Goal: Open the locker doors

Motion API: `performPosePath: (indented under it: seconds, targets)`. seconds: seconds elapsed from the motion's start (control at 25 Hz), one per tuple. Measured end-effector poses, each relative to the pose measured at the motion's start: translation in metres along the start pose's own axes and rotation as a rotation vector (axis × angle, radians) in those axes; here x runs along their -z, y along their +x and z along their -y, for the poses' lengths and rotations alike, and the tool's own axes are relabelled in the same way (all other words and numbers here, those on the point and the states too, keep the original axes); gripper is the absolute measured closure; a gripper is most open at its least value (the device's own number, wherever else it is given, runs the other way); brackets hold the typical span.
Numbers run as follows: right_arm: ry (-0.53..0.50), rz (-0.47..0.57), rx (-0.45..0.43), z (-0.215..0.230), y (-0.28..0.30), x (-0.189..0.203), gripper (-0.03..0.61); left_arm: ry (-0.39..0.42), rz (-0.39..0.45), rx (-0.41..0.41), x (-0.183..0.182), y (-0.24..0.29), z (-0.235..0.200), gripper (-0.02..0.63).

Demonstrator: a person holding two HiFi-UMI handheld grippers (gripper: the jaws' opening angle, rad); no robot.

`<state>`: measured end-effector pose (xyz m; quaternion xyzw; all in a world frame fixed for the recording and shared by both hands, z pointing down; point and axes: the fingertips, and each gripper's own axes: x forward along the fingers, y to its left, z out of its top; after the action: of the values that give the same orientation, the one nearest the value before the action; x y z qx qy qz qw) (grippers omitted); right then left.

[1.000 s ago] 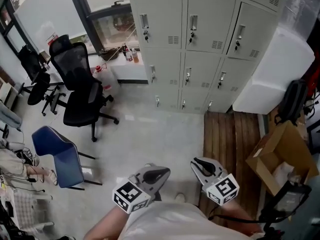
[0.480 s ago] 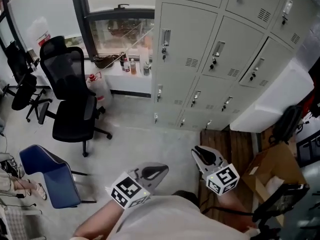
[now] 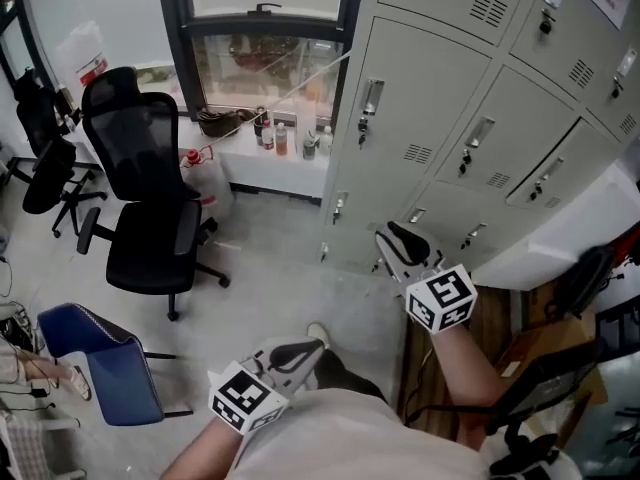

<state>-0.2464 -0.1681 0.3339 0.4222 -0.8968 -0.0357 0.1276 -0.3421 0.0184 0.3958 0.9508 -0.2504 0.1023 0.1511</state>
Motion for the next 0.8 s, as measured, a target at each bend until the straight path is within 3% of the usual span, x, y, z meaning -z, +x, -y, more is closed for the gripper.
performPosePath:
  seconds: [0.36, 0.8]
  targets:
    - [0.012, 0.102, 0.069, 0.111, 0.134, -0.063, 0.492, -0.025, 0.038, -0.151, -0.053, 0.022, -0.09, 0.601]
    - [0.052, 0.131, 0.2, 0.184, 0.218, -0.079, 0.456, -0.069, 0.031, -0.241, -0.073, 0.04, -0.149, 0.601]
